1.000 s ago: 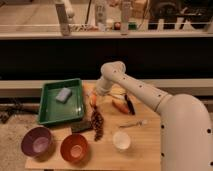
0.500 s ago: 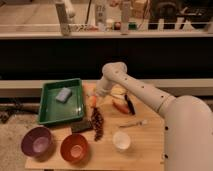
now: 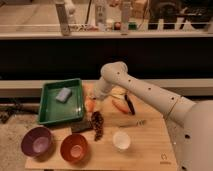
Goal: Place apple in red bowl
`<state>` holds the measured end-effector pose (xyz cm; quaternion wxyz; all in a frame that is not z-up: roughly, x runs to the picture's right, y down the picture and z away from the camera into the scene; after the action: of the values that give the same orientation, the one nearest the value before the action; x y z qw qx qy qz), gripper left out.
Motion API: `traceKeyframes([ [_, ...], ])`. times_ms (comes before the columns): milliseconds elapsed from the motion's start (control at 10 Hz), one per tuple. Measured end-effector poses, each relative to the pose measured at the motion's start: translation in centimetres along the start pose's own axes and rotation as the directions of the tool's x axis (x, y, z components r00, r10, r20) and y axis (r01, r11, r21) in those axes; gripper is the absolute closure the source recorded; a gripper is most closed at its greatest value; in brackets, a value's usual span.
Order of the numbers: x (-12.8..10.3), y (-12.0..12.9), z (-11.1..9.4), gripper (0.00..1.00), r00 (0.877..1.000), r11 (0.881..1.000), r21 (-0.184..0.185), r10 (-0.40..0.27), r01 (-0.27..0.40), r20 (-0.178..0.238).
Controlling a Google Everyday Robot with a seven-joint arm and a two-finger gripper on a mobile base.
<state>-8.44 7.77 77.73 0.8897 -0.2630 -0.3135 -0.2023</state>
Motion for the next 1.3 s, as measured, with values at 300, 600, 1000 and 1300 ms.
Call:
traceKeyframes([
  [300, -3.4, -0.6, 1.9, 0.75, 0.999, 1.0, -0.019, -0.019, 0.02, 0.028],
  [600, -7.4, -0.4, 4.2, 0.75, 0.998, 1.0, -0.01, -0.015, 0.015, 0.055],
  [1000, -11.6, 3.2, 6.7, 0.75, 0.996, 1.0, -0.009, -0.021, 0.022, 0.083],
  [1300, -12.1, 6.8, 7.1, 0.66, 0.994, 0.998, -0.042, -0.052, 0.056, 0.099],
])
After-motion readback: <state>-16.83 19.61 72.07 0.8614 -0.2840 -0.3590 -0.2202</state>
